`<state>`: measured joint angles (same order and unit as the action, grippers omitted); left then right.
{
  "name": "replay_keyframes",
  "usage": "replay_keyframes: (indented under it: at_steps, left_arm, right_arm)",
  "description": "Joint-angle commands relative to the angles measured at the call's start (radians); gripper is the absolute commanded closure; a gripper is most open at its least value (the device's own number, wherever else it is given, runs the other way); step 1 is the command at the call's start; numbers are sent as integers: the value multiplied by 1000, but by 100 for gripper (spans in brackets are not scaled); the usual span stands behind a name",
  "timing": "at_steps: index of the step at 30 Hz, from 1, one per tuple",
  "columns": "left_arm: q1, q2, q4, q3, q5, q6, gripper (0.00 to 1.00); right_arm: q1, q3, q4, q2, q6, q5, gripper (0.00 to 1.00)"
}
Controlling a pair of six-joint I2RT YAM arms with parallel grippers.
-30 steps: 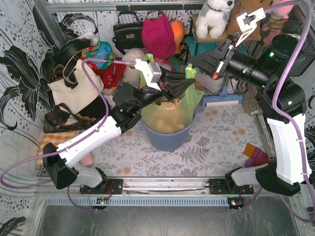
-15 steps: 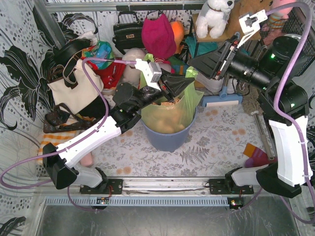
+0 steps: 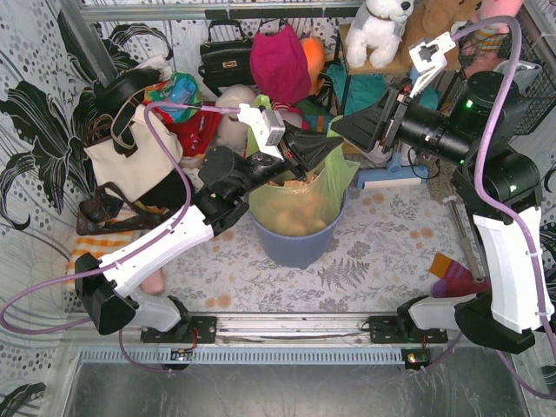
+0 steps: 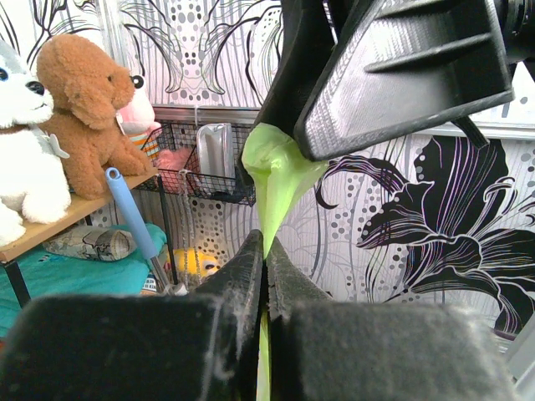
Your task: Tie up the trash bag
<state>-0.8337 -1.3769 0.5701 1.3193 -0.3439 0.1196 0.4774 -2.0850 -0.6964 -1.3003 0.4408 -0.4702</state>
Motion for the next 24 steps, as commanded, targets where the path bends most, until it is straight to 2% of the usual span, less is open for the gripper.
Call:
replay_keyframes:
  at_steps: [1,8,11,13,15,19,24]
  left_arm:
    - [8,26,33,13,-1,-1,91]
    - [6,31,32,8,-3,-1,88]
    - [7,36,39,6,-1,-1,74]
    - [7,40,50,7,1,-2,53]
    - [7,41,54,20,14,-3,40]
    - [7,30,14,86,47,-10,35]
    - [6,-8,-55,173,62,-26,35]
  right_arm:
    - [4,2,10,12,-21,9,59]
    - [4,-30,36,4,-11,19,99]
    - [4,-55,41,-7,-6,21,100]
    - [4,-69,45,-14,-3,15,100]
    - [4,-77,55,-19,-1,8,100]
    - [4,-79,68,-27,5,-9,100]
    - [4,-58,78,-21,7,-25,100]
